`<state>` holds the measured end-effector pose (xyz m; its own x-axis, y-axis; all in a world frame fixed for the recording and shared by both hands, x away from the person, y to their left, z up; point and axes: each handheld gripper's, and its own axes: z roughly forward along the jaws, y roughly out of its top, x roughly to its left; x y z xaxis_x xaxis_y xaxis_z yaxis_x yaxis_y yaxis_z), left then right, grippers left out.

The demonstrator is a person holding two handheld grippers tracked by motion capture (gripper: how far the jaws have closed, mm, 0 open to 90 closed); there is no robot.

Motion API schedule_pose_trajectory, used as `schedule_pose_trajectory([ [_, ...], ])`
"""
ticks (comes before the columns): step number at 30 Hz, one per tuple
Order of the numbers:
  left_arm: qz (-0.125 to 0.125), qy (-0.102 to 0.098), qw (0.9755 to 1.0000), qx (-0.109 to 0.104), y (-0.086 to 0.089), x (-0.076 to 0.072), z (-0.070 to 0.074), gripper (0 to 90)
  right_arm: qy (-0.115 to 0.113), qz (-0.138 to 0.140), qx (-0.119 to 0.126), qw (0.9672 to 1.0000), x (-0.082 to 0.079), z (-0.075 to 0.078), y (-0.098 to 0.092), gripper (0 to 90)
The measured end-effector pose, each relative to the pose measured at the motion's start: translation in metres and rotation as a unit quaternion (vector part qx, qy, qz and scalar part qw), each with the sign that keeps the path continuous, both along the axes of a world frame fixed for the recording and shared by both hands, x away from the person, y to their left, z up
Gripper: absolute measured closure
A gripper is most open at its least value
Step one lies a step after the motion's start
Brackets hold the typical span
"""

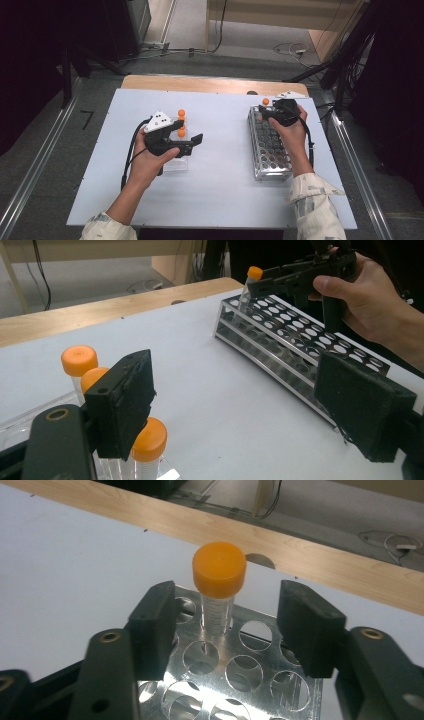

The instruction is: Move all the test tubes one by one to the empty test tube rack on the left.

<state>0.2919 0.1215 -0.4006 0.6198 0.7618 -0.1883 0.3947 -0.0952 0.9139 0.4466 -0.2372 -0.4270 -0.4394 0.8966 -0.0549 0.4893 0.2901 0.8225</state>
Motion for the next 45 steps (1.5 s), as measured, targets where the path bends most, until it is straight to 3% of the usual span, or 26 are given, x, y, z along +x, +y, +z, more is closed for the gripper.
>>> schedule_pose_trajectory([
  [4, -0.002, 0.0, 1.0, -0.001, -0.002, 0.0, 0.0, 17.8, 0.002, 0.005, -0.003, 1.0, 0.003, 0.0, 0.002, 50.4],
  [10, -0.003, 0.002, 1.0, 0.001, -0.002, 0.0, -0.001, 17.8, 0.028, 0.019, -0.018, 0.9993, 0.01, -0.001, 0.005, 64.0],
  [17, -0.003, 0.003, 1.0, 0.003, -0.003, 0.0, -0.003, 17.8, 0.042, 0.021, -0.024, 0.9986, 0.014, -0.002, 0.008, 70.6],
  [23, -0.003, 0.003, 1.0, 0.003, -0.003, 0.0, -0.003, 17.8, 0.045, 0.018, -0.019, 0.9987, 0.014, -0.002, 0.008, 71.2],
  [38, 0.002, 0.0, 1.0, 0.004, -0.001, 0.0, -0.001, 17.7, 0.009, 0.018, 0.004, 0.9998, 0.005, 0.018, 0.001, 71.3],
  [45, 0.005, -0.002, 1.0, 0.003, -0.001, -0.001, -0.001, 17.3, -0.023, 0.019, 0.019, 0.9994, -0.006, 0.041, -0.004, 71.4],
])
